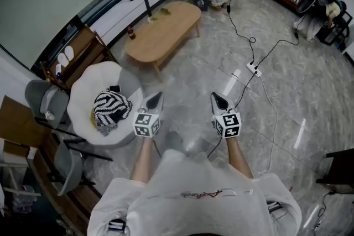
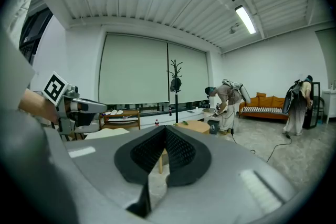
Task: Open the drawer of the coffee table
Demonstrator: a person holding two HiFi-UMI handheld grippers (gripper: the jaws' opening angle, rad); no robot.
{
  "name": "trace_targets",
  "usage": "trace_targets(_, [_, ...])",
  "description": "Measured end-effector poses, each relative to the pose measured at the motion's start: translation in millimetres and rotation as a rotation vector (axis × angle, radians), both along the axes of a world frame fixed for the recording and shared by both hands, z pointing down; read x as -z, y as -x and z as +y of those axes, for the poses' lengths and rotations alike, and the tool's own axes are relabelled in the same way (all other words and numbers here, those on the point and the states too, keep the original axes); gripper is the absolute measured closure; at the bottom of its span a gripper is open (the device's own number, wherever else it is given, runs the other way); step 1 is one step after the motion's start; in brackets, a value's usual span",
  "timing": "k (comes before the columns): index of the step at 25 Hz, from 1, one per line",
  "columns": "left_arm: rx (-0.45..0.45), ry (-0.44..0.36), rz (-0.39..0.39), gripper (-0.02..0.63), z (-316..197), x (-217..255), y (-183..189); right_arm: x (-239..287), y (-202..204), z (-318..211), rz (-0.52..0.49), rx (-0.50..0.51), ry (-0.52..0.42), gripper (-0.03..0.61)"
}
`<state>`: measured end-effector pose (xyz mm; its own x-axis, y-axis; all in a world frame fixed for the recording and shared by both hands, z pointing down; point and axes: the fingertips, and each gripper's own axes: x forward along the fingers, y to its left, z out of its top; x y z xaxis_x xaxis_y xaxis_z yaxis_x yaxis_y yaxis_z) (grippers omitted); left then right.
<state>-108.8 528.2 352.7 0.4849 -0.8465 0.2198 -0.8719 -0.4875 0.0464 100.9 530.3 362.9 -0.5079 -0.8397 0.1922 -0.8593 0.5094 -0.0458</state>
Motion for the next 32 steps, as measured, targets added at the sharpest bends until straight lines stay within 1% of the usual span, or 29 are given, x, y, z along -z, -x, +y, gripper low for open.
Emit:
trace_targets(10, [-0.009, 0.005, 0.024, 0.614, -40.5, -15.2, -5.7, -13.0, 0.9, -31.6, 0.030, 0.011, 0.016, 0.574])
trace_targets(18, [-0.024, 0.013, 0.045, 0.615, -92.1, -22.9, -2.0, -14.5, 6.3, -73.6, 0.045, 0.003, 0.020, 0.574])
trace_targets(23, [-0.045, 0.021, 0.054, 0.615, -131.9, -27.1, -9.0, -18.8, 4.7, -110.7, 0.066, -0.008, 0.037, 0.575])
trace_targets(29, [-0.045, 0.035, 0.079, 0.614, -187.8, -27.3, -2.3, -10.2, 15.7, -166.8, 0.078, 0.000, 0.040, 0.574])
trace_targets(32, [-0.052, 0.033, 0.080, 0.615, -219.0, -22.8, -0.5, -6.9, 20.0, -198.6, 0.079, 0.001, 0.044, 0.574])
